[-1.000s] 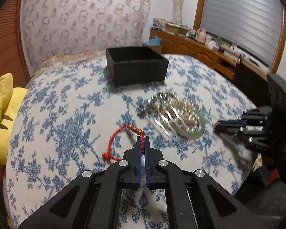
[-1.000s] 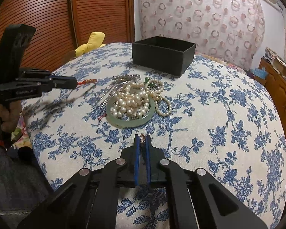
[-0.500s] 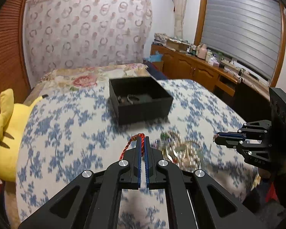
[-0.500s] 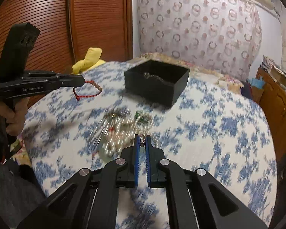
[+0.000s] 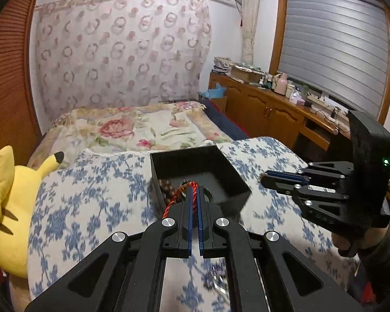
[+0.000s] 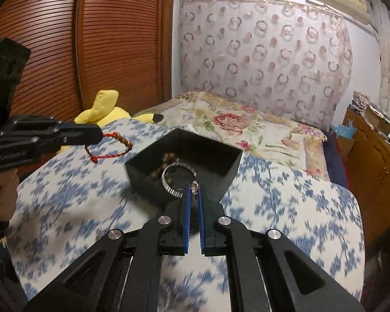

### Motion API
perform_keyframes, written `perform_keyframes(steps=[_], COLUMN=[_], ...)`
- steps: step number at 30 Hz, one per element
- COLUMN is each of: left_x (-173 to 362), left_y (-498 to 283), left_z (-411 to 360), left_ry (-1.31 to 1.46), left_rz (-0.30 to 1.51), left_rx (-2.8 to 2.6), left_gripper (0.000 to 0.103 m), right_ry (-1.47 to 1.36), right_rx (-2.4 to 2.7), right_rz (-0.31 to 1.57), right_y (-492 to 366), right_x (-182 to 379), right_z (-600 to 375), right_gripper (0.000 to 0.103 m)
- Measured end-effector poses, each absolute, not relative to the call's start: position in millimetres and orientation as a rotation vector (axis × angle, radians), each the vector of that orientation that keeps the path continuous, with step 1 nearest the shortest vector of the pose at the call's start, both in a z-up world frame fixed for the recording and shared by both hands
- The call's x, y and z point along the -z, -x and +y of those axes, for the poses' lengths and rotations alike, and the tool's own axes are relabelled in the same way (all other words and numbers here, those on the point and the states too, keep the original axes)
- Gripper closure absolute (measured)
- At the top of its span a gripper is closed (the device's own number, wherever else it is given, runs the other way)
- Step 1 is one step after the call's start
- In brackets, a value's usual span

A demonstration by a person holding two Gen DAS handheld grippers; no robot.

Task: Organize jewelry
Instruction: 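Carry the red bracelet into the black box with the left tool while the right tool drops the stud in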

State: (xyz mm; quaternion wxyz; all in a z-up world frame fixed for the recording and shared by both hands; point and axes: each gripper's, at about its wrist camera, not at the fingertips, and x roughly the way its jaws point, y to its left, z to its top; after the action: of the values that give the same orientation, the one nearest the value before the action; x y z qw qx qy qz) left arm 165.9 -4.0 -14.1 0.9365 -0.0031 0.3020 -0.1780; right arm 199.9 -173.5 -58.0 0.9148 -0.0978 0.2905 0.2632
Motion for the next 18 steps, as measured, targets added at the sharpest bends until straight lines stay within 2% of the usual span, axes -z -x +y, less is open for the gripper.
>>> perform_keyframes(steps=[18], left_x=[25], left_y=[-212], left_z=[-10], left_ry=[0.017], left_rz=[0.670], left_rx=[0.347], left_gripper=[0.101], right_ry=[0.199], right_rx=[-0.537], right_rz=[0.694], right_y=[-275], right_x=[74], right_z=[-147], right_gripper=[0.095])
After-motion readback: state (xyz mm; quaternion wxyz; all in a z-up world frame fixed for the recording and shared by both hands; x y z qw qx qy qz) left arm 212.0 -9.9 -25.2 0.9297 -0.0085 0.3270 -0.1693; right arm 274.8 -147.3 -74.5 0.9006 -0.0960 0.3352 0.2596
